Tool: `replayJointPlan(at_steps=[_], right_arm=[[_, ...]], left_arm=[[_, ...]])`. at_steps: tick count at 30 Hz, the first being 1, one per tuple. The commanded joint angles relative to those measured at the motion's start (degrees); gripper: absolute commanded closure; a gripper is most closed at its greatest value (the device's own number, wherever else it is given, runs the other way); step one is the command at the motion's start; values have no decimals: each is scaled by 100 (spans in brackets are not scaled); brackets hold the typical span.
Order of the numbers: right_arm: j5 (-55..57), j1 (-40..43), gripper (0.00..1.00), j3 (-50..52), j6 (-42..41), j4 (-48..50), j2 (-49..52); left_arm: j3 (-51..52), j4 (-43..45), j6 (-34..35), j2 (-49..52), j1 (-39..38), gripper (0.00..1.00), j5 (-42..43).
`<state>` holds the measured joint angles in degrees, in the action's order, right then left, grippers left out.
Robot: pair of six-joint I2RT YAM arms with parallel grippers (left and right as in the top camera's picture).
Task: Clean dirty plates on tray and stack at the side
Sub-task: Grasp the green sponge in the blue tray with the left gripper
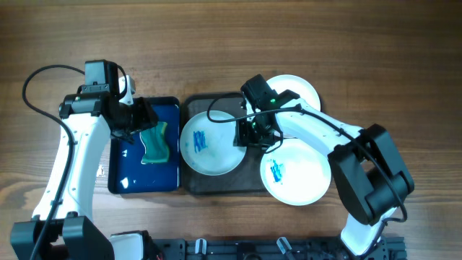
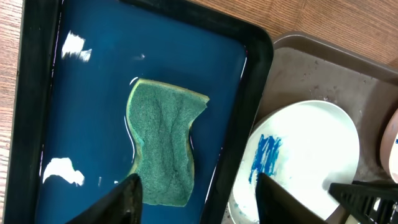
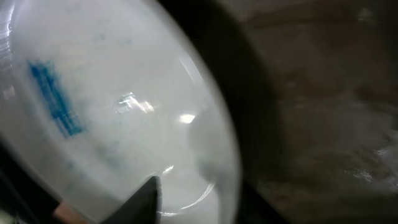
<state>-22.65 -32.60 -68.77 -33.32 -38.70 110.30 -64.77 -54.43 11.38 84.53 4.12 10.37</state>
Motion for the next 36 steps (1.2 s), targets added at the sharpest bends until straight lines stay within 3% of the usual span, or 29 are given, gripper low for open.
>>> replayJointPlan(at_steps=[1, 4, 8, 9, 10, 11, 12, 17, 24, 28, 31, 33, 35, 36], right_arm=[[232, -50, 94, -11, -136, 4, 96], [385, -50, 96, -11, -133, 9, 96], [507, -50, 96, -11, -114, 4, 96], [507, -50, 95, -11, -114, 4, 96], [509, -48, 96, -11, -114, 7, 96], [509, -50, 96, -11, -116, 11, 96], [509, -50, 96, -11, -116, 11, 96], [509, -48, 96, -11, -116, 7, 96], [527, -50, 96, -11, 15, 17, 96], [529, -48, 96, -11, 188, 13, 96], [527, -50, 96, -11, 229, 7, 96], [527, -50, 96, -11, 234, 9, 96], [525, -50, 96, -11, 319, 9, 96], [527, -50, 96, -11, 334, 9, 96]], left_arm=[[-70, -11, -26, 2, 11, 43, -11], [-70, -55, -26, 2, 11, 28, 74], [-70, -55, -26, 2, 11, 33, 72], [-70, -55, -26, 2, 11, 38, 72], [-70, -52, -26, 2, 11, 51, 72], [-70, -50, -28, 2, 11, 88, 68], [-70, -48, -28, 2, 11, 96, 66], [-70, -48, -267, 2, 11, 96, -11], [365, 22, -267, 63, 11, 95, -852], [887, 490, -372, 225, 11, 72, -1003], [1119, 715, -374, 415, 11, 82, -1003], [1209, 890, -514, 540, 11, 79, -1005], [1228, 1073, -584, 645, 11, 71, -1027], [1228, 1193, -741, 728, 11, 57, -1023]])
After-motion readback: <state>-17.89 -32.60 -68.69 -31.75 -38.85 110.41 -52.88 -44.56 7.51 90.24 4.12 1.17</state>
